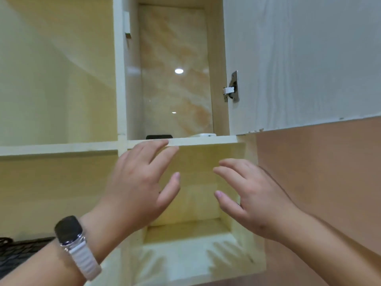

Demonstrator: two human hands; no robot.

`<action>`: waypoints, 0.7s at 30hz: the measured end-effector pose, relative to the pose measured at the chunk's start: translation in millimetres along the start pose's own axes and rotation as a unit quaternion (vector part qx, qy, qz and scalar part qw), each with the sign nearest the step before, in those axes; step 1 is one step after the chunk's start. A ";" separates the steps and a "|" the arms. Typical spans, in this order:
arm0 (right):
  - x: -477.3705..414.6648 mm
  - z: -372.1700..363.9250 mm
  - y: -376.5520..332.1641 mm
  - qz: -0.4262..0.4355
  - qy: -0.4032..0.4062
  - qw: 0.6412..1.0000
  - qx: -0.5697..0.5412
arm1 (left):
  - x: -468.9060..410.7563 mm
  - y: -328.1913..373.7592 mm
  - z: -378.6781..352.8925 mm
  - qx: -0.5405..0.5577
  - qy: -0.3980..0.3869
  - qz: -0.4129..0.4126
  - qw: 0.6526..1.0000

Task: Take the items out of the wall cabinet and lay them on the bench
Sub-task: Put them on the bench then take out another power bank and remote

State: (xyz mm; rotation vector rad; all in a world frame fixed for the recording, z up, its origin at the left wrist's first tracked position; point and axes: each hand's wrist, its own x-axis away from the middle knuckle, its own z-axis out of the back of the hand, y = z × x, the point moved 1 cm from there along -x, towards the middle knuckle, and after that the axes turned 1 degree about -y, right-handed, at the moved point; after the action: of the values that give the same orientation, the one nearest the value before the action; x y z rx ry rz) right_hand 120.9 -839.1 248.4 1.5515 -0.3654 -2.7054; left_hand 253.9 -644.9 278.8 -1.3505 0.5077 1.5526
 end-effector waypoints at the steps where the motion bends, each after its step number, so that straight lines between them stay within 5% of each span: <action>1: -9.2 2.3 1.4 0.009 0.016 1.000 -0.005 | -13.9 -3.3 4.0 0.001 0.006 -0.002 1.000; 5: -52.7 13.3 0.1 0.031 0.050 0.998 -0.028 | -69.7 -20.5 11.3 -0.021 -0.025 0.007 0.999; 8: -88.5 18.6 -0.7 0.020 0.032 0.998 -0.058 | -109.8 -33.5 6.3 -0.044 -0.124 0.027 0.991; 14: -153.2 19.7 -0.4 -0.098 -0.111 0.982 -0.120 | -153.4 -50.2 -10.3 -0.110 -0.373 0.037 0.920; 21: -187.9 -5.4 7.3 -0.220 -0.272 0.933 -0.080 | -151.3 -51.4 -23.2 -0.156 -0.488 0.055 0.857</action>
State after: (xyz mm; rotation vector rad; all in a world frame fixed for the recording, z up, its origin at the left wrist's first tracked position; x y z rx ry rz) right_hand 220.8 -825.4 407.1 0.9008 0.2456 -3.3793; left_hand 295.1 -700.9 424.6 -0.5797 -0.3264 2.2218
